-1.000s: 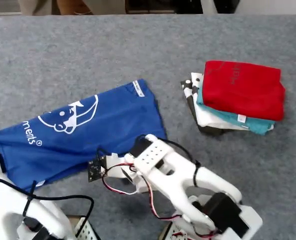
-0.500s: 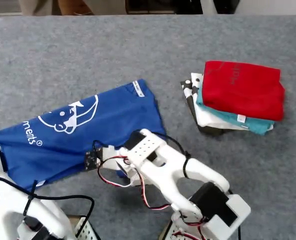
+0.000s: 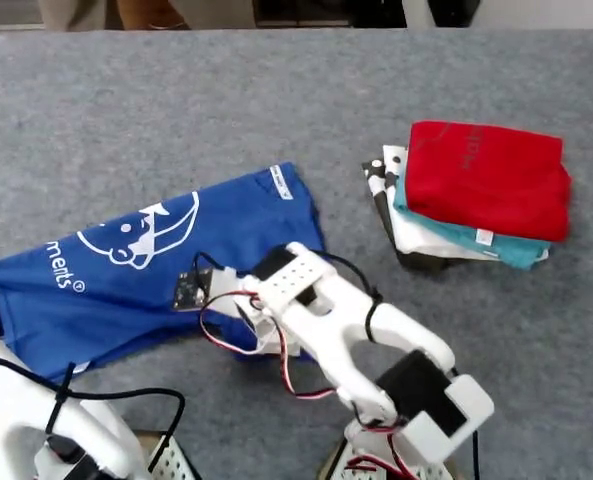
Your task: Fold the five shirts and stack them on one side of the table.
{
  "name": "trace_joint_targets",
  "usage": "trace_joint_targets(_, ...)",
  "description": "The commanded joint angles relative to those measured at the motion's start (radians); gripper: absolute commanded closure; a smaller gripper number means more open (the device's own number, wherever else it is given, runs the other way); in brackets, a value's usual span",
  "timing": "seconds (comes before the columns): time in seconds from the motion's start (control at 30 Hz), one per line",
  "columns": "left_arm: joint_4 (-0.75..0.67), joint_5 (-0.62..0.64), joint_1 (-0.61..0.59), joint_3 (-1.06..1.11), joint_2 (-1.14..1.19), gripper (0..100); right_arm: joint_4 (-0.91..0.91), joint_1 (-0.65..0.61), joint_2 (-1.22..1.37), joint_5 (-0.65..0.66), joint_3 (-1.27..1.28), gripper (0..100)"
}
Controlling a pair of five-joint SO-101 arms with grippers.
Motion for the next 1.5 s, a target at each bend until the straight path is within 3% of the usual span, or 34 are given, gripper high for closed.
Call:
trace_joint_targets(0.0, -0.003, -0.008, 0.002, -0.043, -0.022, 98, 0.035, 0.031, 0.045, -0.018, -0.024, 99.7)
trace_joint_targets(0.13, -0.003, -0.008, 0.002, -0.043, -0.022, 98, 0.155, 0.035, 0.058, -0.017, -0.159, 99.8)
trace_joint_targets(0.43, -0.003, -0.006, 0.002, -0.043, -0.024, 98, 0.523, 0.064, 0.229, 0.06, -0.737, 99.8)
trace_joint_targets(0.67, -0.002, -0.002, 0.003, -0.043, -0.03, 98, 0.68, 0.096, 0.504, 0.215, -1.164, 99.7)
trace_joint_targets(0.87, -0.002, -0.002, 0.002, -0.041, -0.033, 98, 0.712, 0.096, 0.714, 0.356, -1.461, 99.7)
trace_joint_targets(1.17, -0.002, -0.003, 0.002, -0.034, -0.033, 98, 0.712, 0.091, 0.819, 0.466, -1.592, 99.1)
trace_joint_targets(1.23, -0.002, -0.002, 0.002, -0.034, -0.033, 98, 0.712, 0.091, 0.819, 0.468, -1.592, 92.6)
trace_joint_targets(1.4, 0.0, -0.006, 0.002, -0.032, -0.033, 98, 0.713, 0.091, 0.817, 0.468, -1.592, 57.3)
trace_joint_targets(1.47, 0.0, -0.006, 0.0, -0.034, -0.033, 98, 0.713, 0.091, 0.806, 0.468, -1.593, 54.9)
